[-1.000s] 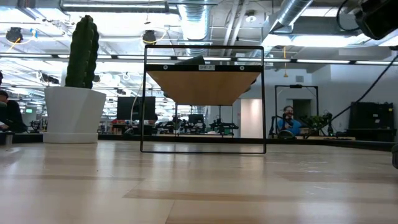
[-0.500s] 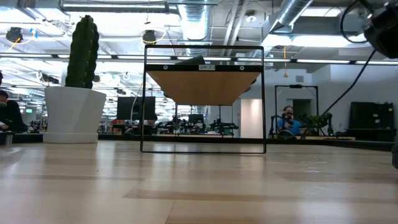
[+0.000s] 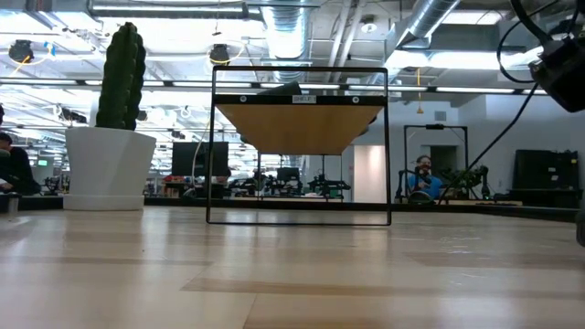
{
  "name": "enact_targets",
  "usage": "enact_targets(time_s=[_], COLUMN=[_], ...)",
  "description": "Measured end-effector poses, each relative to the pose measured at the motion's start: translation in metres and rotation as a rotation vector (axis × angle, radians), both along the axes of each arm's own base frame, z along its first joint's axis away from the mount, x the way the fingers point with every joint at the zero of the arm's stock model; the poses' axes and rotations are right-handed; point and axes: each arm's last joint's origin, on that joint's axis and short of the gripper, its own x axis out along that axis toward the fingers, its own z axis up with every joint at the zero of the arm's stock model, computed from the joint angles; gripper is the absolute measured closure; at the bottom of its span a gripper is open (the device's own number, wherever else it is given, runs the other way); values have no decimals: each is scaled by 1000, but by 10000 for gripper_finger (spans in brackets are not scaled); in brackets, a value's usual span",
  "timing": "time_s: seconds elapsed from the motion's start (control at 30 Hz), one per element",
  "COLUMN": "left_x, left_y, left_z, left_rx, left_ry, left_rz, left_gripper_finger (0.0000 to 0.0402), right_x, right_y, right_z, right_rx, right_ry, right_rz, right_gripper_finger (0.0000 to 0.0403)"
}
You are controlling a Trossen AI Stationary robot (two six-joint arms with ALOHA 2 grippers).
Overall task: Pick and place slides into the shelf
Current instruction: Put the black slipper on the shelf
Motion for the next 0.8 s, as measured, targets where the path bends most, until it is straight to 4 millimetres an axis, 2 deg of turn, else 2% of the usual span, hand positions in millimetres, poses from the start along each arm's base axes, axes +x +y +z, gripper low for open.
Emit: enact_targets(time_s=[0.17,0.4,0.63,0.73,0.8], left_x=[-5,-6,-6,-6,-6], left_y=[0,0,0,0,0], left_z=[2,2,2,2,2], left_rx=[-1,-1,-1,-1,-1], left_ry=[-18,-19,-14,-14,-14], left_rz=[-1,-1,-1,-1,-1], left_gripper_finger=[401,401,401,401,402], right_x=[-3,1,13,20,23], right_y=[-3,-1,6,12,14], right_z=[-2,-2,-17,-22,-23], right_rx=[-38,-31,-28,4,26], right_ry=[32,-13,-9,-24,-50], right_rz=[-5,-19,-21,-10,-9], right_gripper_finger=[226,227,229,249,289])
